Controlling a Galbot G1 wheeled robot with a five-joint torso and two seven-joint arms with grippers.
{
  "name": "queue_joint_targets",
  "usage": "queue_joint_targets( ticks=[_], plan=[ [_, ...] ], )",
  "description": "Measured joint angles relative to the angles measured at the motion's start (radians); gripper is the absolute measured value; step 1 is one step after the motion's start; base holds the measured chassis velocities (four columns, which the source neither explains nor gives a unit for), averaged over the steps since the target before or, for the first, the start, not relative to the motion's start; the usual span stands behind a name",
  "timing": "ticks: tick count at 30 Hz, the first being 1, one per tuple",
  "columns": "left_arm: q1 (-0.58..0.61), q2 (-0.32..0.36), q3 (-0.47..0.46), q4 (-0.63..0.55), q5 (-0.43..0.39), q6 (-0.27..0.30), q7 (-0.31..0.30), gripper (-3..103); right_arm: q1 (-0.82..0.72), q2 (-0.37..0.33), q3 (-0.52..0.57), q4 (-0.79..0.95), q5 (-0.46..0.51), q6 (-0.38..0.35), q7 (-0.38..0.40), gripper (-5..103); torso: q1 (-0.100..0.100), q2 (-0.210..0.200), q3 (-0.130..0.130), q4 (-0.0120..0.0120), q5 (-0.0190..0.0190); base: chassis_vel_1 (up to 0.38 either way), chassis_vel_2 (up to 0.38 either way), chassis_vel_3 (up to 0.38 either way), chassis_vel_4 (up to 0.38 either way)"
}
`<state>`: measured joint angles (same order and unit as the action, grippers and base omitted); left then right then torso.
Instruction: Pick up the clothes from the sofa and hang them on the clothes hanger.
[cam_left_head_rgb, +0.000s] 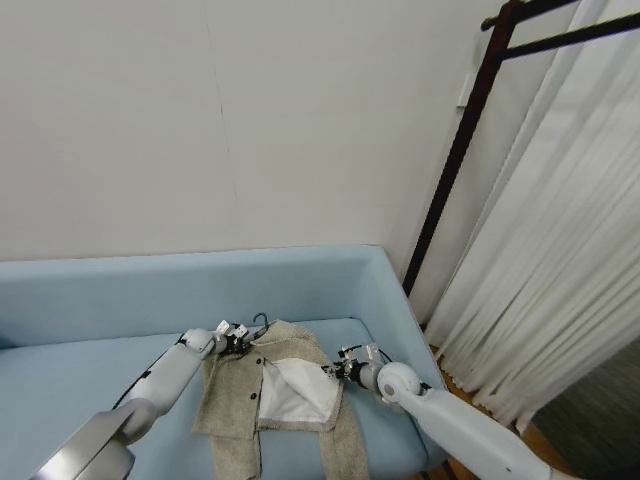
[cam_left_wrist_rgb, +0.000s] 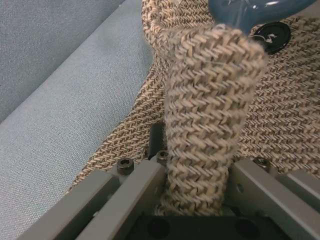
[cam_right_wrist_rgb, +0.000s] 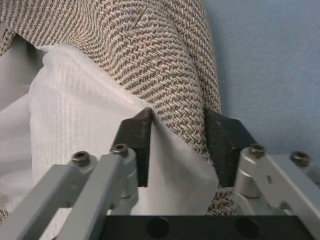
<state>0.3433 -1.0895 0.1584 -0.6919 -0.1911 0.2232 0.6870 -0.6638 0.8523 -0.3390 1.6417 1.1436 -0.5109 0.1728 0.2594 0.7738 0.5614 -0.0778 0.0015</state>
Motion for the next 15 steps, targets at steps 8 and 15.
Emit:
queue_joint_targets(
  ticks=[8, 15],
  plan=[
    [-0.002, -0.004, 0.003, 0.009, 0.001, -0.002, 0.002, 4, -0.009, -0.02, 0.004, 0.046, -0.035, 0.018, 0.0, 3, 0.0, 0.0, 0.0, 0.0, 0.0001, 0.0, 0.0, 0.0, 0.0],
    [0.0, -0.004, 0.005, 0.011, 0.002, -0.003, 0.002, 4, -0.027, -0.05, 0.0, 0.157, -0.084, 0.022, 0.007, 2, 0.0, 0.0, 0.0, -0.0002, 0.0001, 0.0, 0.0, 0.0, 0.0]
  ],
)
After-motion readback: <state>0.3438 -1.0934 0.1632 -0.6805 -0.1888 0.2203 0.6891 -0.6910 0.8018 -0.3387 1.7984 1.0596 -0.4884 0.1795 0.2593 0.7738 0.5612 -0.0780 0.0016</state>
